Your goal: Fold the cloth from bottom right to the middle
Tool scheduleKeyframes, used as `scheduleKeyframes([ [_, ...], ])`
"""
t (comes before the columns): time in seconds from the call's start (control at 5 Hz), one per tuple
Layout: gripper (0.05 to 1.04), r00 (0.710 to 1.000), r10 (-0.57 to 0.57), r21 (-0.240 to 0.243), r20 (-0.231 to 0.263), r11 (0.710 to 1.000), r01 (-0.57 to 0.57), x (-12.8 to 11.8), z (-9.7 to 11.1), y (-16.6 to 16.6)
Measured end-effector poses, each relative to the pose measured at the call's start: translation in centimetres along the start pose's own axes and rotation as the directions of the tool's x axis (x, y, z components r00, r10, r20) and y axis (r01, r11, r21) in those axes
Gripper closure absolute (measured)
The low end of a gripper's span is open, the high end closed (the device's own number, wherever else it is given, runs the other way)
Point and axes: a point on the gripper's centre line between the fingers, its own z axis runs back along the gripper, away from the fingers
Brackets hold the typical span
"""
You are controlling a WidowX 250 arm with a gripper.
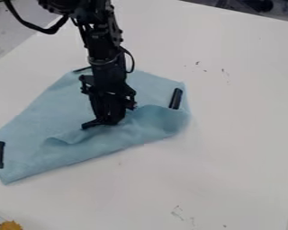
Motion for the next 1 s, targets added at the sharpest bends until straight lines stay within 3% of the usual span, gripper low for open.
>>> scheduleKeyframes([
  [0.2, 0.15, 0.999, -0.026, 0.054, 0.02, 0.998, 0.025, 0.9, 0.8, 0.9],
  [0.4, 0.07, 0.997, -0.06, 0.11, 0.051, 0.993, 0.054, 1.5, 1.8, 1.7],
  [0.6, 0.075, 0.979, -0.13, 0.223, 0.157, 0.97, 0.093, 2.6, 3.8, 3.6],
  [0.8, 0.081, 0.972, -0.107, 0.26, 0.209, 0.964, 0.05, 2.2, 4.7, 4.8],
  [1.0, 0.083, 0.986, 0.005, 0.206, 0.165, 0.978, -0.04, 1.1, 4.6, 4.1],
])
